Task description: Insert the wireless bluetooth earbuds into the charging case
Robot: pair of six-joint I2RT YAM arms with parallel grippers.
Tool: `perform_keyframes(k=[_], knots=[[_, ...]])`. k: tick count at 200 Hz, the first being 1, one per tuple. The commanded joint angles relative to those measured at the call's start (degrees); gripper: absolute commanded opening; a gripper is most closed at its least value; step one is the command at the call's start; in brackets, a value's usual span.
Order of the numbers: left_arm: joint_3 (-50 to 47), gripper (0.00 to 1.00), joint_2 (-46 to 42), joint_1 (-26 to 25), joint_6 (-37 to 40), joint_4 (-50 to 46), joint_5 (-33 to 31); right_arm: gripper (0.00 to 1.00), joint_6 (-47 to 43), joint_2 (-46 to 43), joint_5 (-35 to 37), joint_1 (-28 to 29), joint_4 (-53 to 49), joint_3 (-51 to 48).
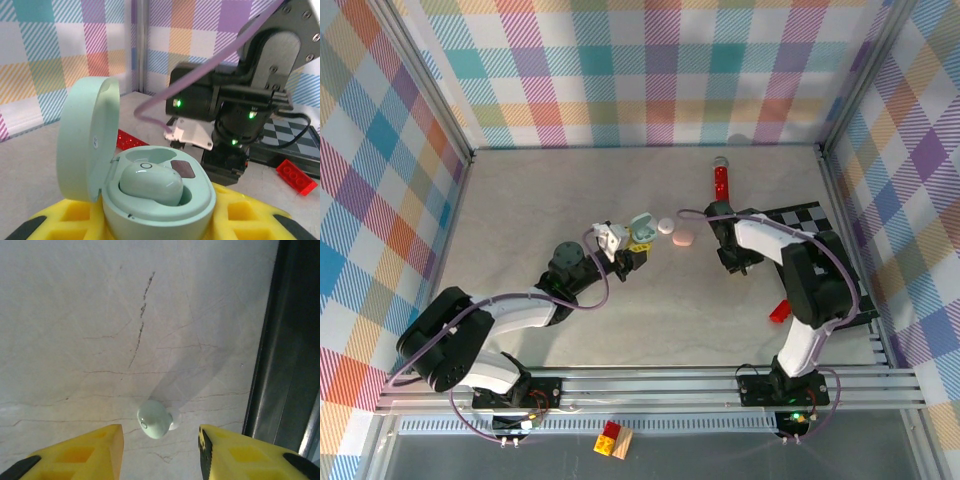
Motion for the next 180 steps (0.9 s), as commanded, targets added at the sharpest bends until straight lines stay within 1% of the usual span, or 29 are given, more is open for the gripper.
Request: perform_keyframes(k=[1,68,85,115,142,180], knots=[[-0.45,0.33,-0.80,0.27,0.39,0.29,0.14,0.42,-2.39,1.59,2.77,0.34,-0.89,1.62],[0.21,0.33,0.13,0.28,-0.32,1.78,1.29,0.36,-3.24,5.66,3.38,0.35,0.48,1.93],[0.12,0.33,0.14,0.27,-0.40,1.87,1.42,0.32,-3.25,6.09,3.72,0.35,0.58,2.01],[0.29,0.33,0.13,0.27,-0.46,1.97,1.81,0.27,-3.31,6.29,3.92,0.35,0.66,2.19],[0.63,0.33,0.22,0.27,-0.58,1.97,2.12,0.27,-3.99,6.47,4.18,0.27,1.15,1.77],[1.00,0.33,0.91,-0.14,-0.58,2.36,2.70,0.23,-4.73,5.59,3.67,0.17,2.32,0.89]])
